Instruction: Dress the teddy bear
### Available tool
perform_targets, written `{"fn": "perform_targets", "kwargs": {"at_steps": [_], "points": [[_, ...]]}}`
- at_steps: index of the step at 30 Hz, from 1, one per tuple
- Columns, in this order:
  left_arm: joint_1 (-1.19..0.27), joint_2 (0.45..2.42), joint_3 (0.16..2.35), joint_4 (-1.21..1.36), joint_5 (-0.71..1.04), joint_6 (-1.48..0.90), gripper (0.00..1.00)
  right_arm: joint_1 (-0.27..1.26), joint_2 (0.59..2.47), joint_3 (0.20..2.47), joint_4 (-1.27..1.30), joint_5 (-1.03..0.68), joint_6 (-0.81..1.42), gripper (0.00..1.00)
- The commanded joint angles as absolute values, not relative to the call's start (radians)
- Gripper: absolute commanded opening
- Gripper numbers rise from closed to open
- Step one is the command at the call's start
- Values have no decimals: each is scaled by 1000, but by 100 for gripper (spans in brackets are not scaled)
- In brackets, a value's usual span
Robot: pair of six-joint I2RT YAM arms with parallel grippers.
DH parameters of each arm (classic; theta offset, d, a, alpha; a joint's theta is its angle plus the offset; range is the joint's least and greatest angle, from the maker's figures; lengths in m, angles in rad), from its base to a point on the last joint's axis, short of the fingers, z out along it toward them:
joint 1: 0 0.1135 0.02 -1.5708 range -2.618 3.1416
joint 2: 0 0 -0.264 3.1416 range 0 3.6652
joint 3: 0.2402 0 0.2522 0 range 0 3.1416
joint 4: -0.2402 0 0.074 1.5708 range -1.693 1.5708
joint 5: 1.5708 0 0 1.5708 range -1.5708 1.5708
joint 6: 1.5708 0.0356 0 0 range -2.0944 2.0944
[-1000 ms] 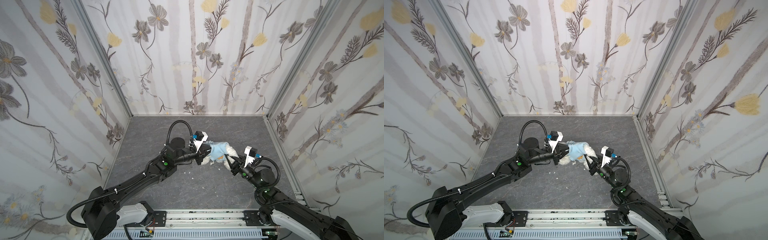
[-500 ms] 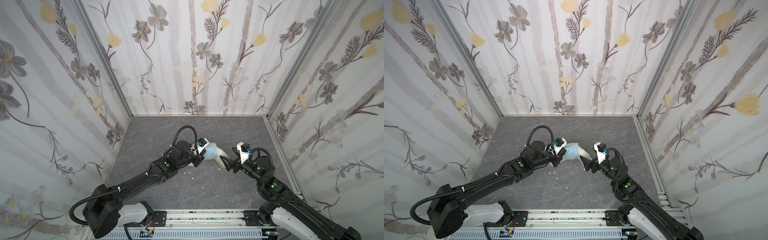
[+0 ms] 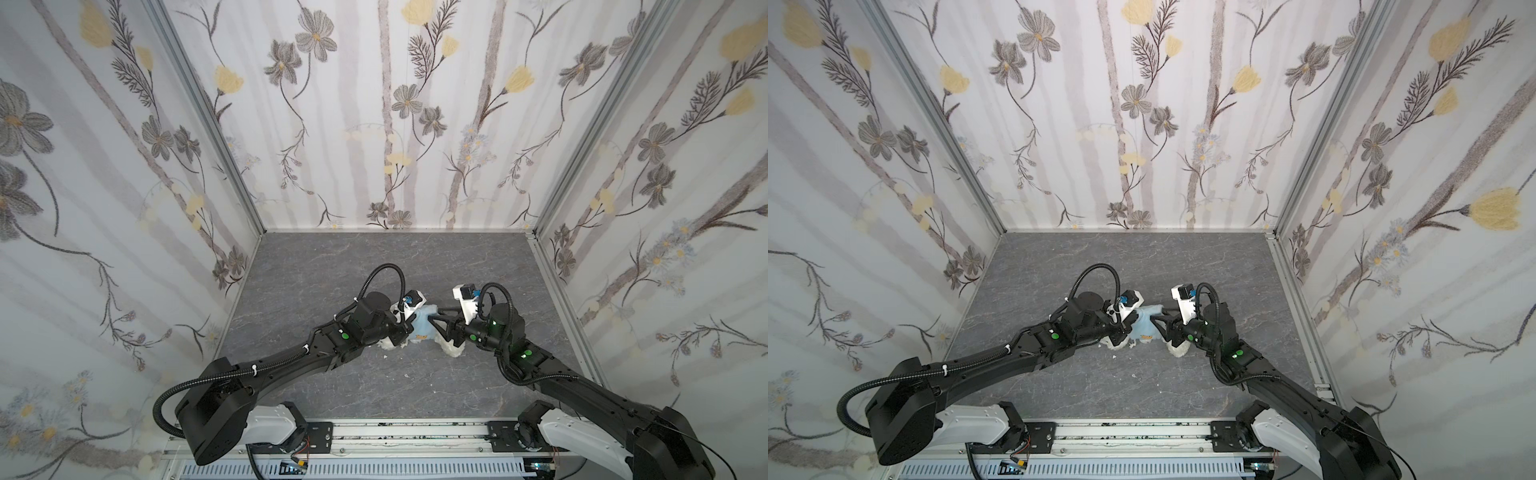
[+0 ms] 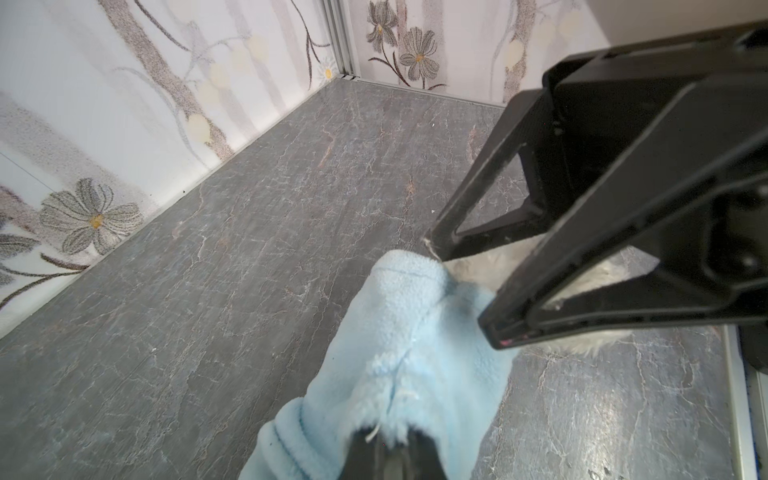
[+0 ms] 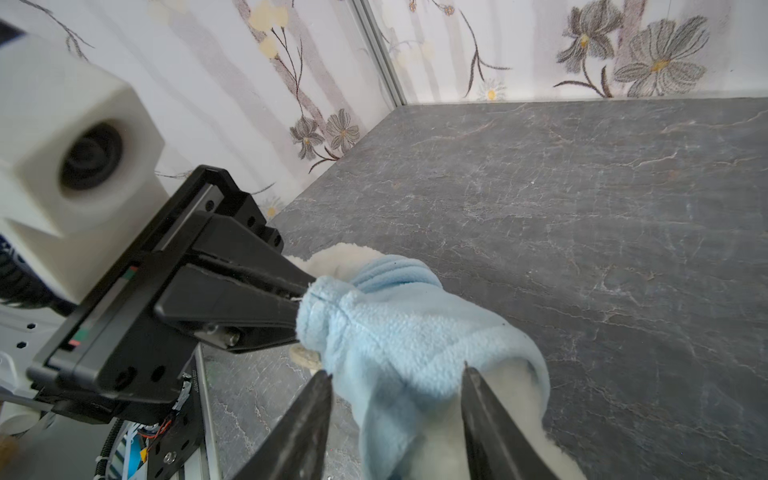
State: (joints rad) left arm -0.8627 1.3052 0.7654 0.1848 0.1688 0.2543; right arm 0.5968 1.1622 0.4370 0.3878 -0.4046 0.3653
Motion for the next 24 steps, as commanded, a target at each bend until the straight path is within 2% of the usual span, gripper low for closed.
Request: {"fn": "perform_targets", "kwargs": {"at_steps": [1, 6, 9, 11, 12, 19, 24], "points": [[-867, 1312, 766, 239, 171, 246, 0, 599, 1188, 435, 462, -449, 410, 46], [-872, 1320, 771, 239, 181, 240, 0, 609, 1237, 423, 514, -454, 427, 36], [-874, 1319, 770, 239, 199, 235, 0, 610, 1267, 424, 499, -412, 405, 20], [-874, 1311, 766, 234, 211, 231, 0, 605, 1270, 420, 491, -382, 398, 4], [-874, 1308, 765, 228, 223, 233, 0, 603, 1265, 414, 492, -362, 399, 0], [-857, 1237, 707, 231, 323, 256, 0, 575, 1188, 354, 464, -197, 455, 0], [-854, 1229, 689, 227, 324, 290, 0, 577, 1177, 325, 501, -206, 497, 0]]}}
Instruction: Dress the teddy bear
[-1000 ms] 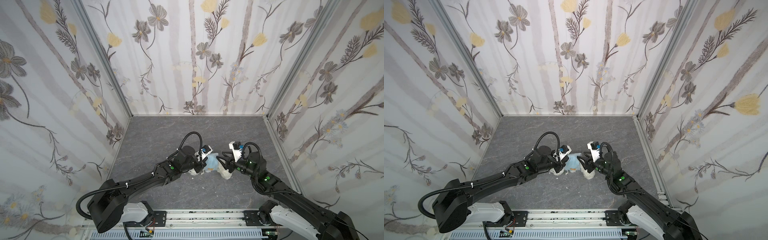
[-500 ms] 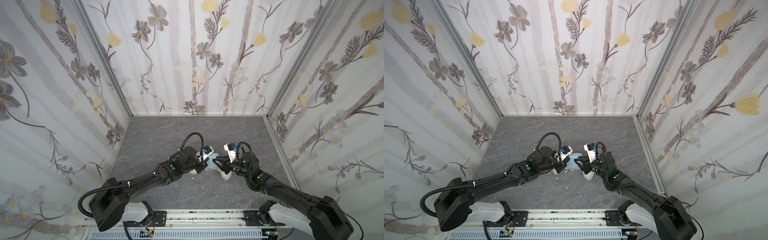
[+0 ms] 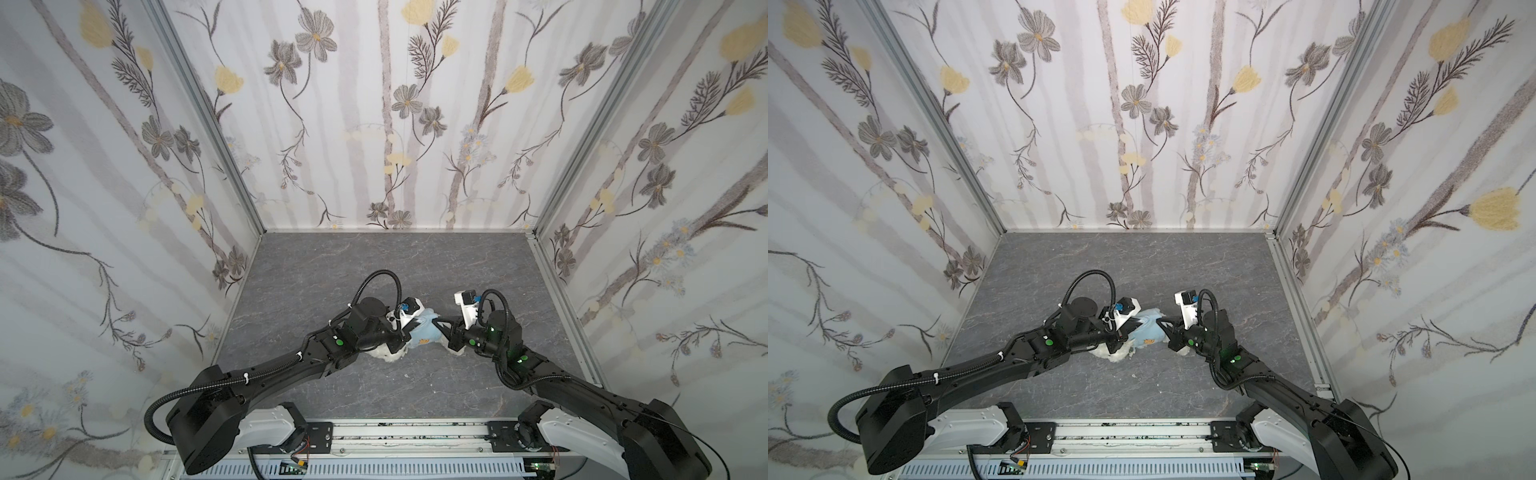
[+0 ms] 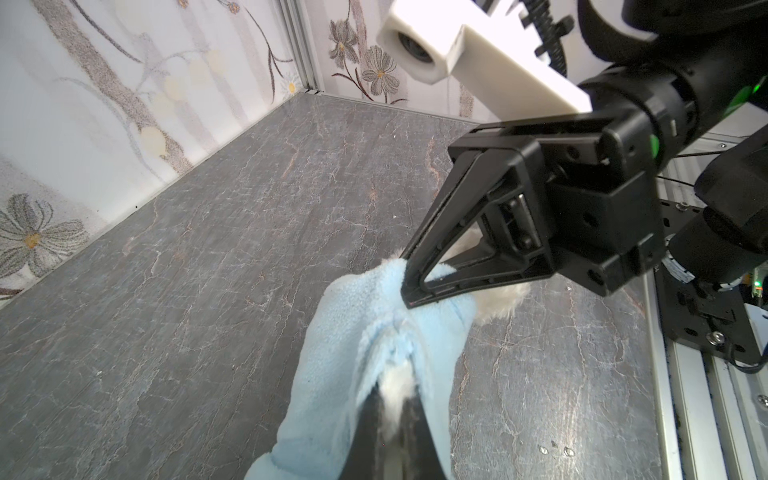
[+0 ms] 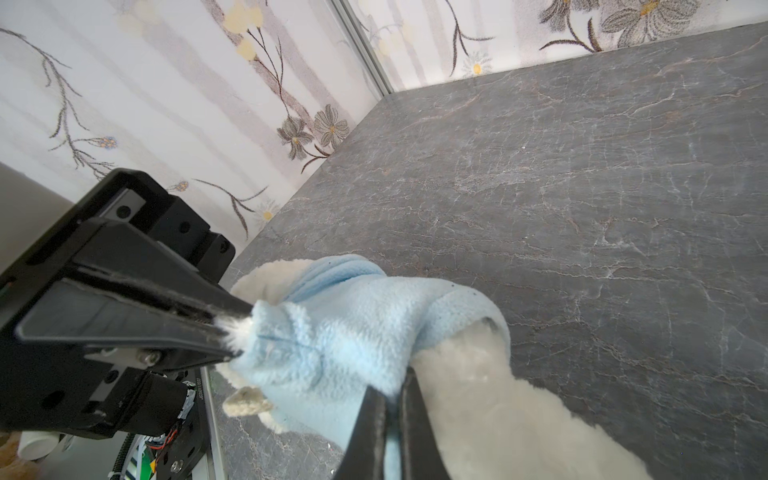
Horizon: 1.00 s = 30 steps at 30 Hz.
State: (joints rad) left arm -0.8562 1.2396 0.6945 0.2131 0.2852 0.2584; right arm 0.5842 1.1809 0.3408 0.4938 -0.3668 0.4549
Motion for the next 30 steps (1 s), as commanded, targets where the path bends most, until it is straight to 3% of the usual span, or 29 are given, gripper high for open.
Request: {"fn": "perform_targets", "kwargs": {"at_steps": [1, 15, 24, 30], "points": [[-854, 1225, 685, 226, 331, 298, 0, 578, 1176, 319, 502, -197, 503, 0], [-822, 1161, 598, 445, 341, 116, 0, 601, 1257, 283, 525, -166, 545, 0], [-843, 1153, 587, 616, 241, -127, 0, 648, 1387, 265, 614, -117, 550, 0], [-848, 1159, 536, 686, 145, -271, 0, 669, 1371, 252, 698, -130, 523, 0]]}}
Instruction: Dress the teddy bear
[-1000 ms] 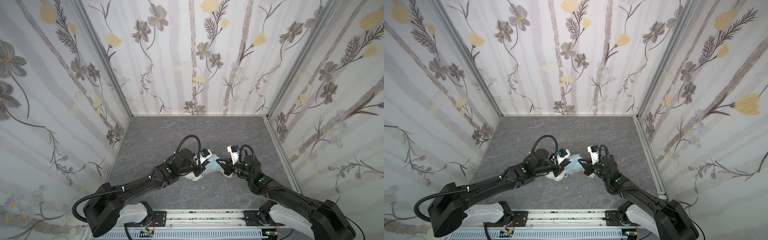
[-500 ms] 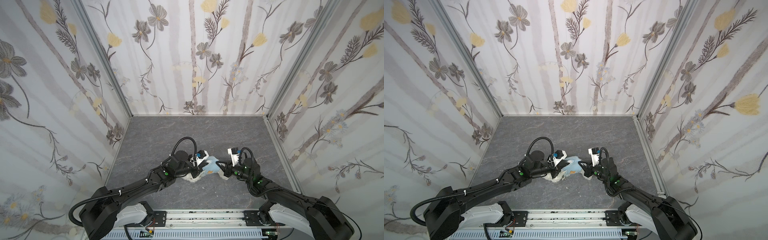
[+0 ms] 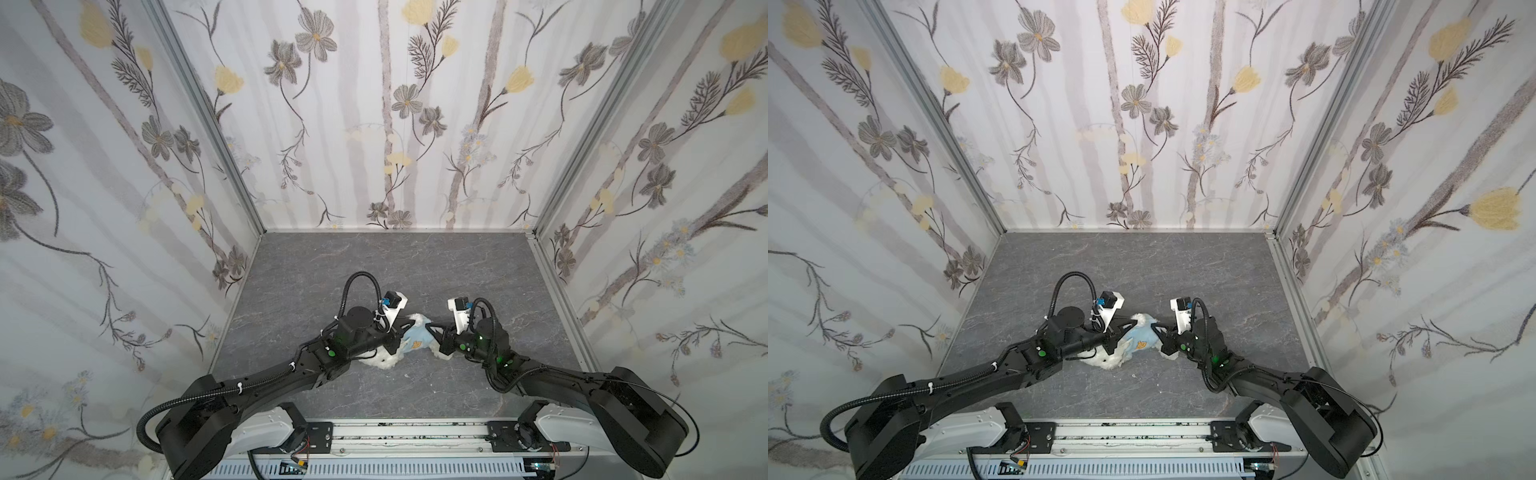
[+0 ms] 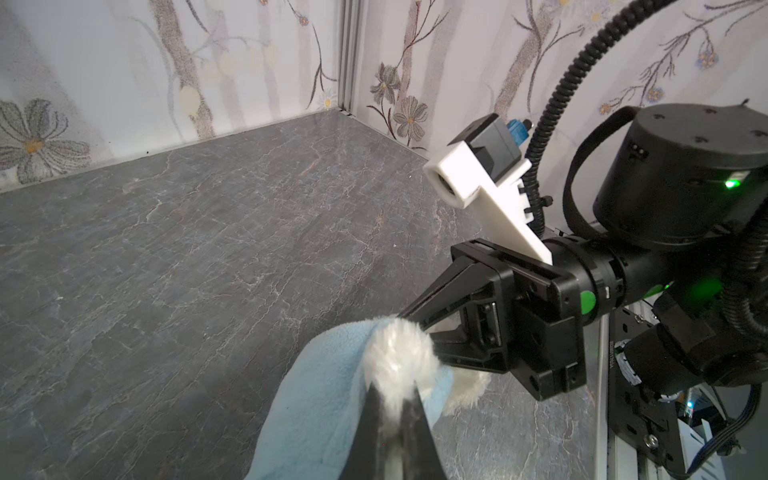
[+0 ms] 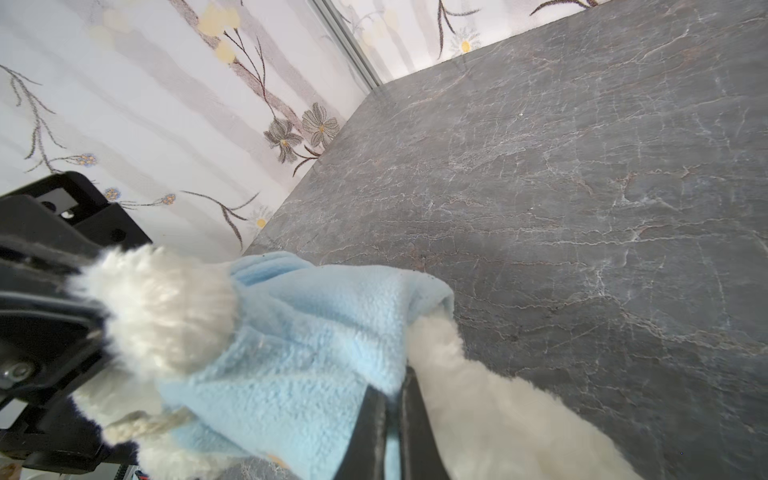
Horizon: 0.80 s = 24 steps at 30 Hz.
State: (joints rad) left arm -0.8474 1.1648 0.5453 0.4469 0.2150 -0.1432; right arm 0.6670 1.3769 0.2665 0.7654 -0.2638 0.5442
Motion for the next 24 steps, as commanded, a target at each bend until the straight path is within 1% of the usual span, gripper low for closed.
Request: {"fn": "perform_targets", "kwargs": {"at_steps": [1, 6, 9, 16, 21, 23, 24], "points": [[-849, 1166, 533, 695, 140, -307, 0, 670, 1364, 249, 720, -144, 515, 0], [-874, 1214, 534, 781, 46, -532, 0, 723, 1365, 248, 832, -174, 456, 0], [-924, 1236, 576, 798, 6, -544, 0, 758, 1425, 285, 836, -164, 442, 0], [-923, 1238, 584, 901, -37, -676, 0, 767, 1503, 264, 856, -124, 454, 0], [-926, 1281, 579, 898, -13, -634, 0, 774, 1477, 266, 927, -188, 436, 0], [-926, 1287, 574, 852, 38, -518, 0, 773, 1442, 270, 913, -197, 410, 0], [-925, 1283, 581, 796, 43, -463, 3, 771, 1423, 270, 888, -192, 391, 0]]}}
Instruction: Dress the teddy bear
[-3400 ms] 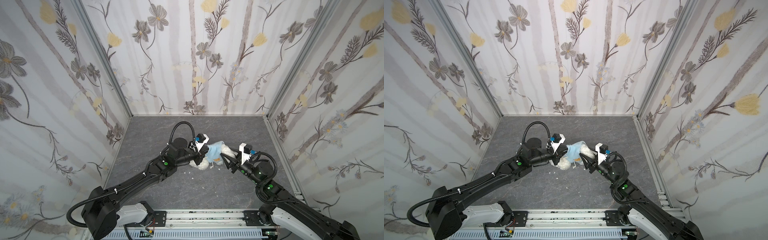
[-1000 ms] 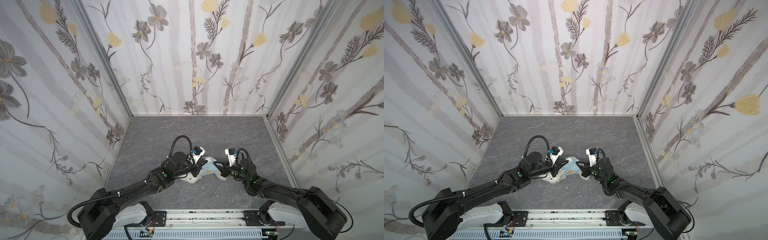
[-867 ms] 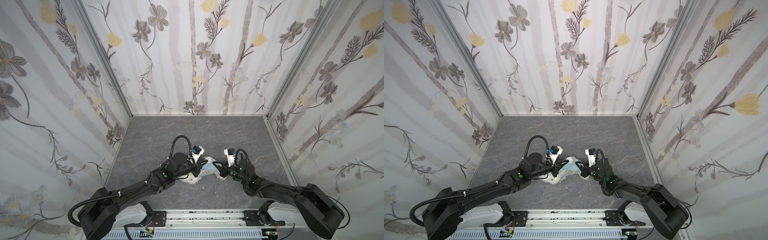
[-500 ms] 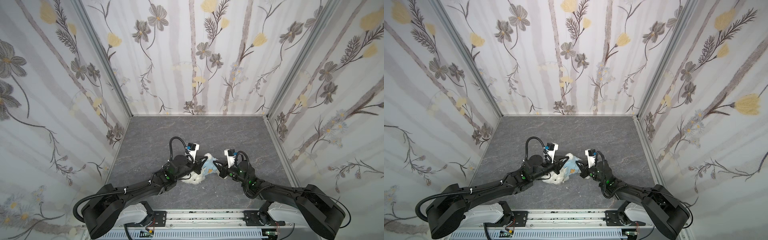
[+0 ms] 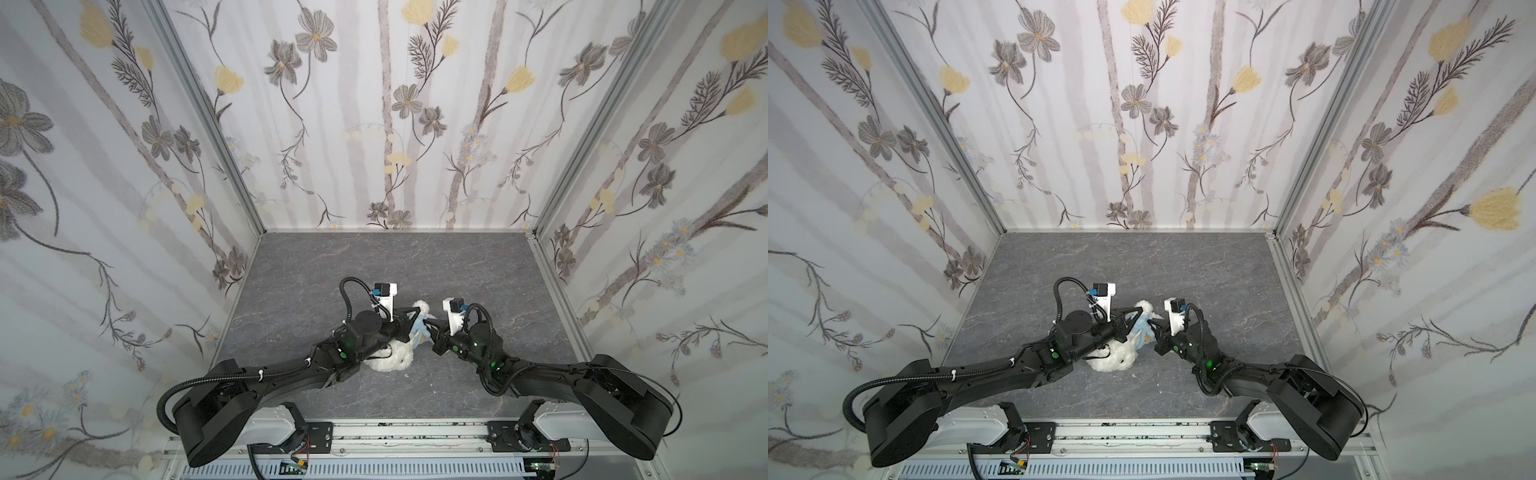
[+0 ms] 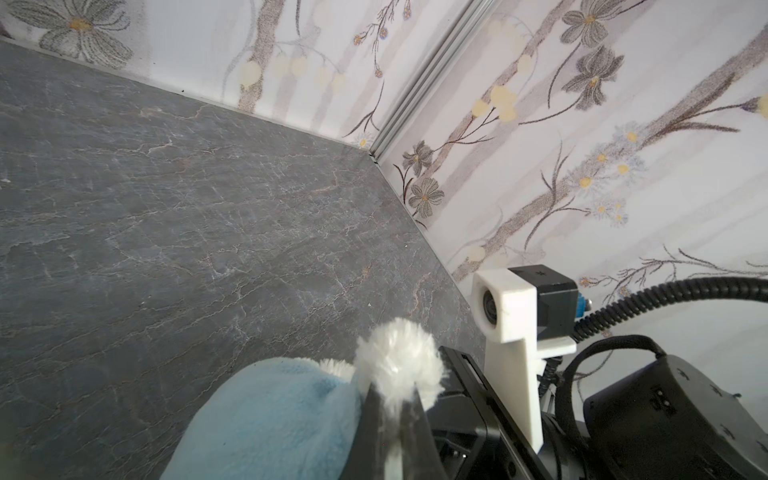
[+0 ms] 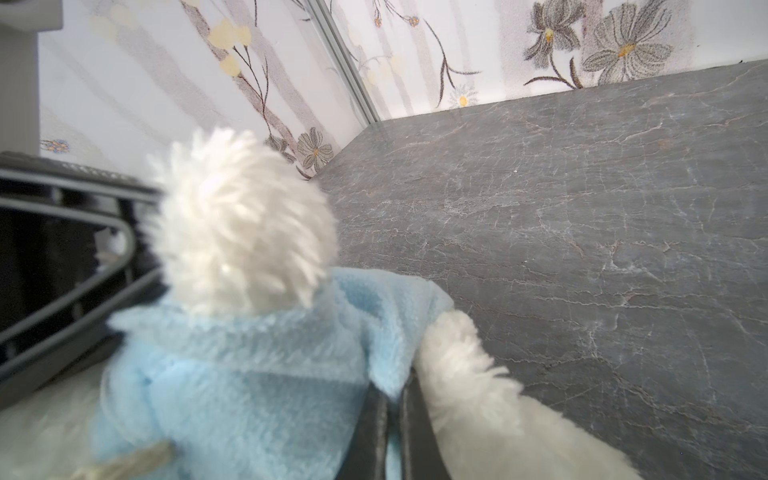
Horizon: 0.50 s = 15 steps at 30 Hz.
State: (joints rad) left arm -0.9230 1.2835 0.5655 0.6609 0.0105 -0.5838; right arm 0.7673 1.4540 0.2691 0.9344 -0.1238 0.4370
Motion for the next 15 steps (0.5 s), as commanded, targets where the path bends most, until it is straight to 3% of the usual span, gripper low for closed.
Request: {"fn": "perform_targets", "kwargs": {"at_steps": [1, 2, 6, 9, 15], "points": [[-923, 1275, 587, 725, 55, -384, 15, 767, 1396, 271, 854, -183, 370, 0], [-921, 1264, 591, 662, 66, -313, 30, 763, 1370, 270, 825, -180, 350, 0], [-892, 1219, 623, 422, 96, -104, 57, 756, 1304, 276, 730, -187, 279, 0], [-857, 1197, 667, 274, 146, 23, 65, 757, 1283, 279, 692, -197, 243, 0], [-843, 1178, 769, 98, 286, 165, 68, 739, 1279, 320, 626, -202, 248, 0]]}}
